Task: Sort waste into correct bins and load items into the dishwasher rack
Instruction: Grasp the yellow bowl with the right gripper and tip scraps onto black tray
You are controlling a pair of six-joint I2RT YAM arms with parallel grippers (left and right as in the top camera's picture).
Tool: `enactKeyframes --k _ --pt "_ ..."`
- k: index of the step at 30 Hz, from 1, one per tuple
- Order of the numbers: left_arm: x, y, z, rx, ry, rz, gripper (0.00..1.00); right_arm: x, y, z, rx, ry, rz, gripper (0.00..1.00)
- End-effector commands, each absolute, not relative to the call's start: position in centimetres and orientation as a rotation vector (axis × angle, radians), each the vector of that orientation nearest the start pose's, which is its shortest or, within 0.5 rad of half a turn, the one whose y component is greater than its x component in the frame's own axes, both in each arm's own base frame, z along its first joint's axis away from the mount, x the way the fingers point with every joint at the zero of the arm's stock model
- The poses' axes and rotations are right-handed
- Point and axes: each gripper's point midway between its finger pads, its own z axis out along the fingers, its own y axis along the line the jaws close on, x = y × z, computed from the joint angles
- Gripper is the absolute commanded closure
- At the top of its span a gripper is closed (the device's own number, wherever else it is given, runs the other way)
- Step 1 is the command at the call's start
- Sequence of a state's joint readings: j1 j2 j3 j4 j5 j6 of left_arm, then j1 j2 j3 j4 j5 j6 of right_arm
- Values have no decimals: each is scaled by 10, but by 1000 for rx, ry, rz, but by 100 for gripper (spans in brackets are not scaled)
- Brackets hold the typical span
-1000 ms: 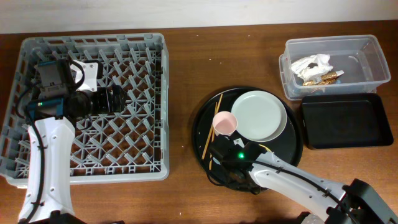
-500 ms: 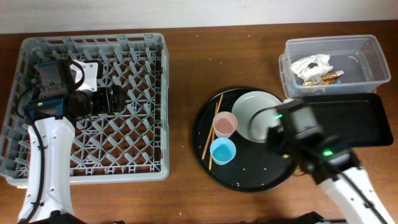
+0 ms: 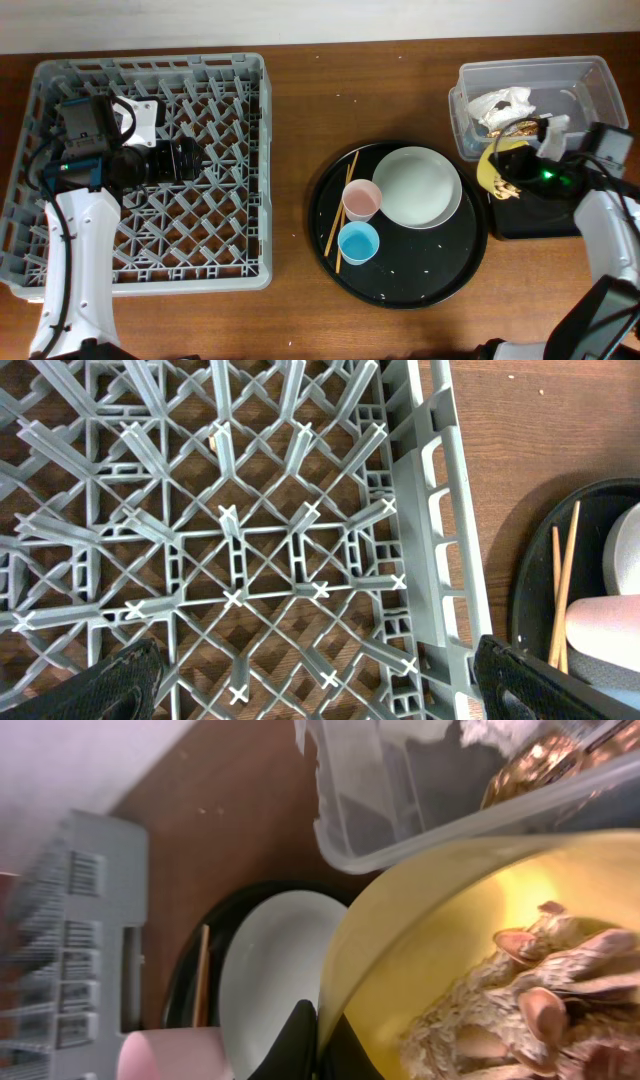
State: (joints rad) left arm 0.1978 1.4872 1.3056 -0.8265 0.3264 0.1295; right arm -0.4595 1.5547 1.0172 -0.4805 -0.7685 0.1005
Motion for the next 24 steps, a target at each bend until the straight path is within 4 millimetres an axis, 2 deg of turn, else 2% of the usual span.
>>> enactKeyframes --k 1,4,6,8,12,16,20,23,24 --pt "382 20 195 20 2514 -305 1 370 -82 156 340 2165 980 96" --pt "382 20 195 20 2514 -305 1 362 -106 166 346 2022 1101 96" --pt "382 20 195 20 2515 -305 1 355 -124 171 342 1869 1245 96" --pt "382 20 195 20 2515 -305 1 351 -136 165 363 1793 1330 96" --pt "382 20 195 20 2515 -305 1 352 -138 159 346 1746 1386 96" --pt "382 20 195 20 2515 -305 1 354 -140 161 445 1749 1461 96" --pt "382 20 195 20 2515 -305 1 355 -141 162 635 1745 1599 96" --pt "382 20 195 20 2515 -305 1 358 -148 151 852 1767 1631 96" --pt "382 20 195 20 2515 -305 1 361 -153 144 906 1786 1589 96"
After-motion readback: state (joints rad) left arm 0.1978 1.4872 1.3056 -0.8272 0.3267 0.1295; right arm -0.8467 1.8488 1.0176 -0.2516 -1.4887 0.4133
